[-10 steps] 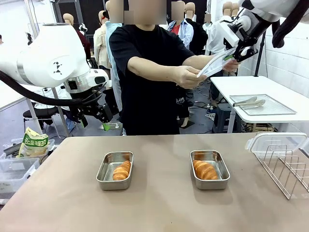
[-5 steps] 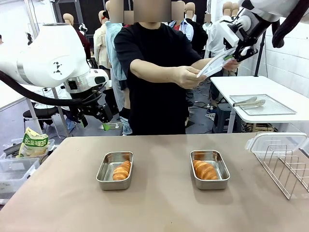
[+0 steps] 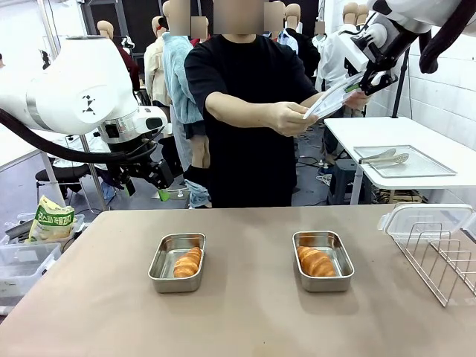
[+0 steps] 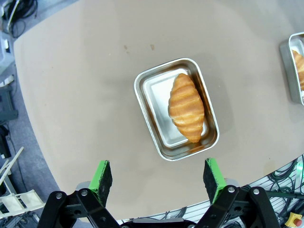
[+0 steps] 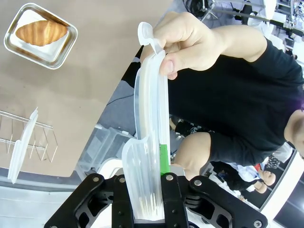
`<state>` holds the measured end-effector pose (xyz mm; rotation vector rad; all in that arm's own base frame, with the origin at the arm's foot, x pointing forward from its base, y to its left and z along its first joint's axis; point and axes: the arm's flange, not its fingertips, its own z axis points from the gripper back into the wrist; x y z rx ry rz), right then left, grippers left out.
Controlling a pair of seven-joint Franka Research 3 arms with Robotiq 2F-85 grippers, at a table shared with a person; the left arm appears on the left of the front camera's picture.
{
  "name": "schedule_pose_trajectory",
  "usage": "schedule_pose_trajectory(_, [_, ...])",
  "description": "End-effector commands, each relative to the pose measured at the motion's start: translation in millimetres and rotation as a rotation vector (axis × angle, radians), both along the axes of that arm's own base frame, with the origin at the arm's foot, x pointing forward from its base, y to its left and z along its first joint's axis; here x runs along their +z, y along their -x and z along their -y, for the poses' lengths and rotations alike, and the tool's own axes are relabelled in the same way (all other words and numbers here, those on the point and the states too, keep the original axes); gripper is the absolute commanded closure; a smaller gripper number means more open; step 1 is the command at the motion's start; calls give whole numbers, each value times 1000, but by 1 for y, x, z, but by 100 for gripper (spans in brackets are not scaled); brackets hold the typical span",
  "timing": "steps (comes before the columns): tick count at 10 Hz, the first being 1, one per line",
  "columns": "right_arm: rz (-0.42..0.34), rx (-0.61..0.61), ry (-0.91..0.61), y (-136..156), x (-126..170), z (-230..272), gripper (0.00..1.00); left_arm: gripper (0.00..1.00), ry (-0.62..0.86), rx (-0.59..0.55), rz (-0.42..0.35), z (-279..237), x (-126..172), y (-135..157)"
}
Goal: Place the bread in airtight containers.
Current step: Release when the human grabs the Airtight Container lid.
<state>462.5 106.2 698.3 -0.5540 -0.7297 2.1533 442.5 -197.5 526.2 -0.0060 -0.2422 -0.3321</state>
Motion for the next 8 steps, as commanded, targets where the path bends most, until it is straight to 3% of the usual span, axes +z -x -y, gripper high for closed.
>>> schedule_pose_trajectory(1, [0, 0, 0, 0, 0, 0, 100, 0, -18, 21, 4, 0, 1, 0])
schedule_pose_trajectory(5, [-34, 14, -1, 2, -7, -1, 96, 0, -18, 21, 4, 0, 1, 0])
schedule_pose_trajectory(8, [-64, 22, 11, 3, -14, -2, 44, 0, -18, 21, 4, 0, 1, 0])
